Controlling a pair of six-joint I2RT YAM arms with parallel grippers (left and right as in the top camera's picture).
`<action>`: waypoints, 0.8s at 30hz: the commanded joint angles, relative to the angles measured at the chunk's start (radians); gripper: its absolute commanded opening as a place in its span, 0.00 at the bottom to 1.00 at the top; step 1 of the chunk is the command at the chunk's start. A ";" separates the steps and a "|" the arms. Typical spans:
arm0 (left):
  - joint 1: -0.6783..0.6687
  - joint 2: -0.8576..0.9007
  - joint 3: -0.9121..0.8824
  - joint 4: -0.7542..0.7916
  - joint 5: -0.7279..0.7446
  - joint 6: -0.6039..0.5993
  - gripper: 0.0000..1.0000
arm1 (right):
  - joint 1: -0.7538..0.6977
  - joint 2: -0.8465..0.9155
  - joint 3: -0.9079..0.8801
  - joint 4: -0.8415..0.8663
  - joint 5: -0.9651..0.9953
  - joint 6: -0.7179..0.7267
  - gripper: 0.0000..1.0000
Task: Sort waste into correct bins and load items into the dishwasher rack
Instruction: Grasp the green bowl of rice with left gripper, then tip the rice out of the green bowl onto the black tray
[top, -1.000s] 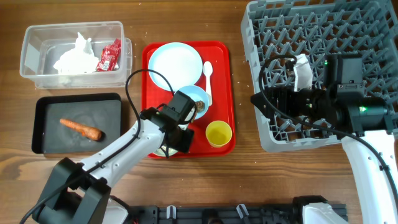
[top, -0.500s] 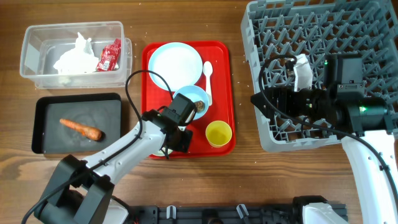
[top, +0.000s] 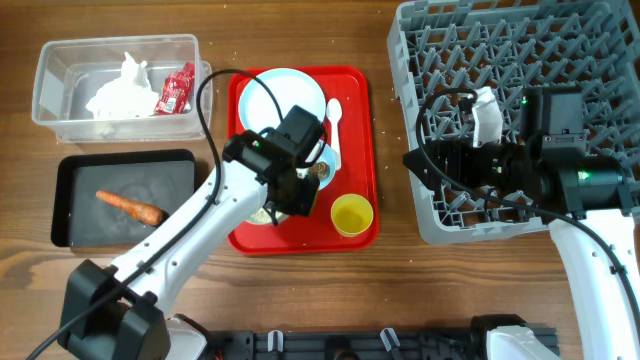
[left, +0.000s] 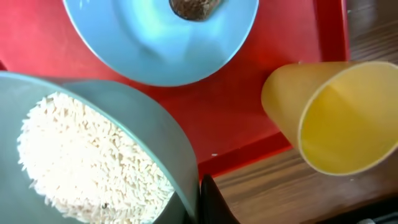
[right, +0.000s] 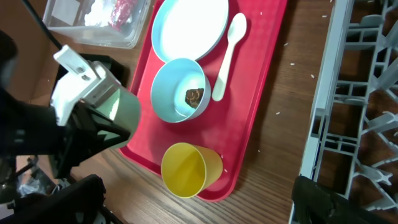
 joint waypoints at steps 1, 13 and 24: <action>0.011 0.000 0.039 -0.020 0.011 -0.027 0.04 | 0.003 0.001 0.016 0.000 0.006 -0.019 1.00; 0.206 -0.002 0.051 -0.013 0.027 -0.101 0.04 | 0.003 0.001 0.016 0.000 0.006 -0.018 1.00; 0.743 -0.018 0.050 -0.007 0.223 0.070 0.04 | 0.003 0.001 0.016 0.003 0.006 -0.020 1.00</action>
